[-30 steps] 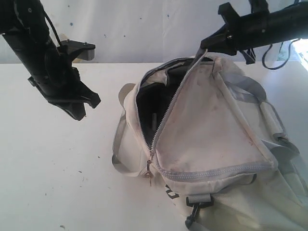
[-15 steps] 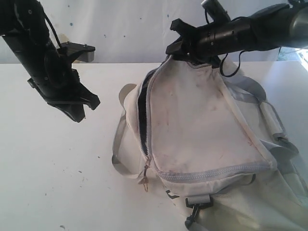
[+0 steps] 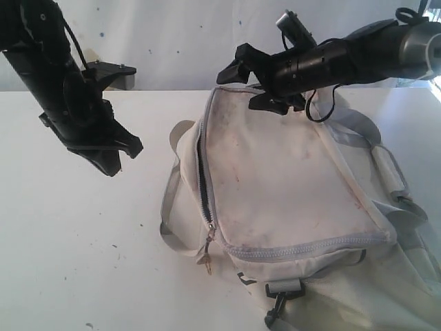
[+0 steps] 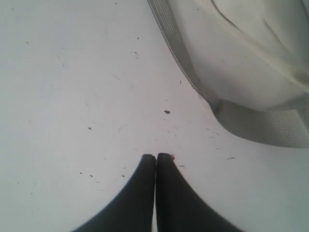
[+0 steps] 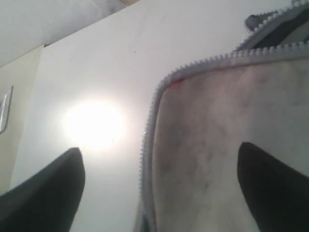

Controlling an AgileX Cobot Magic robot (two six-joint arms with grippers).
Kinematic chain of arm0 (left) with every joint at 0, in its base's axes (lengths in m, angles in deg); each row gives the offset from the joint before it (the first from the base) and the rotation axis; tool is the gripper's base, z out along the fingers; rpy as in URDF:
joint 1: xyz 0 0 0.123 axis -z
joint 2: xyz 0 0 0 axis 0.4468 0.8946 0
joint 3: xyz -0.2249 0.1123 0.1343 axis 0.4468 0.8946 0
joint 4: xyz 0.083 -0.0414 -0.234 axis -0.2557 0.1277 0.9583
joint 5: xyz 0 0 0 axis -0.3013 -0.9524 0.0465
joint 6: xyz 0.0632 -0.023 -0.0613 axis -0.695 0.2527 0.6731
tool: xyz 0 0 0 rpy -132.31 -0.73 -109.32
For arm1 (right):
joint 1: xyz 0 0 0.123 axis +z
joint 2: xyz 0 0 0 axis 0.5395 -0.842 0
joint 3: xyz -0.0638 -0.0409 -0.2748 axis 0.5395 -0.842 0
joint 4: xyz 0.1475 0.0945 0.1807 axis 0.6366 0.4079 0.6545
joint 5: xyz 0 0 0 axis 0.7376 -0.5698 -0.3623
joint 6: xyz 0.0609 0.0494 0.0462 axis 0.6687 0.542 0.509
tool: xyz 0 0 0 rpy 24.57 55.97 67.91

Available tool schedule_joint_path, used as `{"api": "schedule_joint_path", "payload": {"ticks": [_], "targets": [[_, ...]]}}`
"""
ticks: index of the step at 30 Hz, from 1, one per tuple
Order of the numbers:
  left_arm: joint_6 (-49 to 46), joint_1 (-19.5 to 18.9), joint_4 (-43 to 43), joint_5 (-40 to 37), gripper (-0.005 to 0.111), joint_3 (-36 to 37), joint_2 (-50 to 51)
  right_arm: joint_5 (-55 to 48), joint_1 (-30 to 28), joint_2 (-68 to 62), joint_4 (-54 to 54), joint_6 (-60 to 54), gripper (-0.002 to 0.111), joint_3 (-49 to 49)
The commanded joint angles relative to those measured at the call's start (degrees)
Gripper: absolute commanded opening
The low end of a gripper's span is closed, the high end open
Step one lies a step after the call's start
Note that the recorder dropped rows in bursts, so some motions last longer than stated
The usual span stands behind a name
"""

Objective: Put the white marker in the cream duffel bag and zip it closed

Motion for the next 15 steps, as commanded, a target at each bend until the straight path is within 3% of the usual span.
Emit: {"api": "schedule_joint_path", "payload": {"ticks": [1, 6, 15], "targets": [[0.2, 0.0, -0.1, -0.6, 0.0, 0.1, -0.7, -6.7, -2.0, 2.8, -2.3, 4.4, 0.077, 0.0], [0.2, 0.0, 0.3, -1.6, 0.0, 0.1, -0.7, -16.0, -4.3, 5.4, -14.8, 7.5, 0.069, 0.0], [0.2, 0.1, 1.0, -4.1, 0.0, 0.1, -0.7, -27.3, -5.0, 11.1, -37.9, 14.8, 0.043, 0.0]]}}
